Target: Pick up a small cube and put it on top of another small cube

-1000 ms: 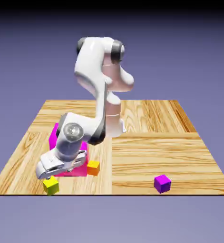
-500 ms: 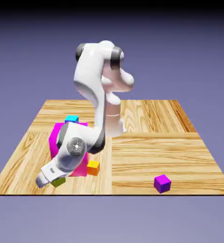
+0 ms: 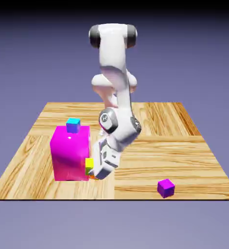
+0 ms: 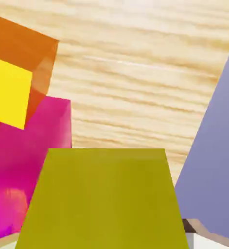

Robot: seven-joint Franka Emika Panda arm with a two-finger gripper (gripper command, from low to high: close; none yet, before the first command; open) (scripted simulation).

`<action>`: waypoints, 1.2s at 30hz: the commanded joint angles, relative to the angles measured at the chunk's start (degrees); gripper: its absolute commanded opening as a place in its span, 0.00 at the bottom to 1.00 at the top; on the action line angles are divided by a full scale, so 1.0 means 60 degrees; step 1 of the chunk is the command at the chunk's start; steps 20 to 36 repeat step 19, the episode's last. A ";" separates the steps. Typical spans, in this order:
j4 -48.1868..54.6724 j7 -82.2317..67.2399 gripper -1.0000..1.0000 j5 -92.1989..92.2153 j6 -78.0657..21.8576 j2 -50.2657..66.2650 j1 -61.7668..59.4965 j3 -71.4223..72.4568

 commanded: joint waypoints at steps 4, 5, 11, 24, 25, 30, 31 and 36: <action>-0.1384 0.0715 0.00 0.0108 0.0522 -0.1252 -0.0853 0.0927; -0.1731 0.0890 0.00 0.0140 0.0650 -0.1566 -0.1066 0.1159; -0.2167 0.2065 0.00 -0.0874 0.1220 -0.1194 -0.1436 0.1314; -0.1996 0.2632 1.00 -0.1654 0.1434 -0.0576 -0.1530 0.1089; -0.1996 0.2632 1.00 -0.1654 0.1434 -0.0576 -0.1530 0.1089; -0.1996 0.2632 1.00 -0.1654 0.1434 -0.0576 -0.1530 0.1089; -0.1996 0.2632 1.00 -0.1654 0.1434 -0.0576 -0.1530 0.1089; -0.1996 0.2632 1.00 -0.1654 0.1434 -0.0576 -0.1530 0.1089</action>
